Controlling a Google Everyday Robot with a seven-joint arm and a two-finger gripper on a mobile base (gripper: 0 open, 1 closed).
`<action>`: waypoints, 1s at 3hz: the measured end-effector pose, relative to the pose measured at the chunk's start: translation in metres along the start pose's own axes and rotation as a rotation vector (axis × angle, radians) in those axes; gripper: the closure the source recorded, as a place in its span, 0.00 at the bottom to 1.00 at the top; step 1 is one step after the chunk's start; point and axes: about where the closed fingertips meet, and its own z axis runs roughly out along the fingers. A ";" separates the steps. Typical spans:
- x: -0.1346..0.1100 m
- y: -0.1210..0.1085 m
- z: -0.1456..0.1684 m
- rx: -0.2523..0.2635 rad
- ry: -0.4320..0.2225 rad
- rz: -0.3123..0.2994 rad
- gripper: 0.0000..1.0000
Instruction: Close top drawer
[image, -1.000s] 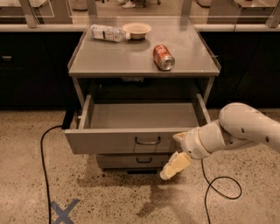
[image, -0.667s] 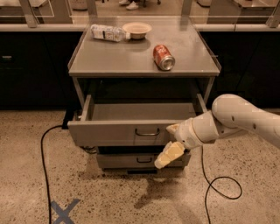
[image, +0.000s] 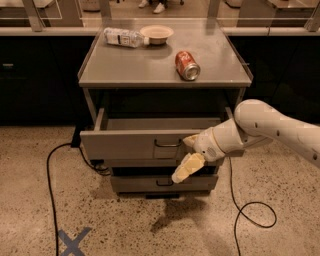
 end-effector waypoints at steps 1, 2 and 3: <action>0.004 -0.023 -0.010 0.036 -0.016 0.026 0.00; -0.017 -0.088 -0.035 0.141 -0.071 0.031 0.00; -0.020 -0.094 -0.028 0.132 -0.063 0.033 0.00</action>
Offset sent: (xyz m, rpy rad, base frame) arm 0.1009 -0.0612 0.0285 0.0392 -0.1183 -0.1831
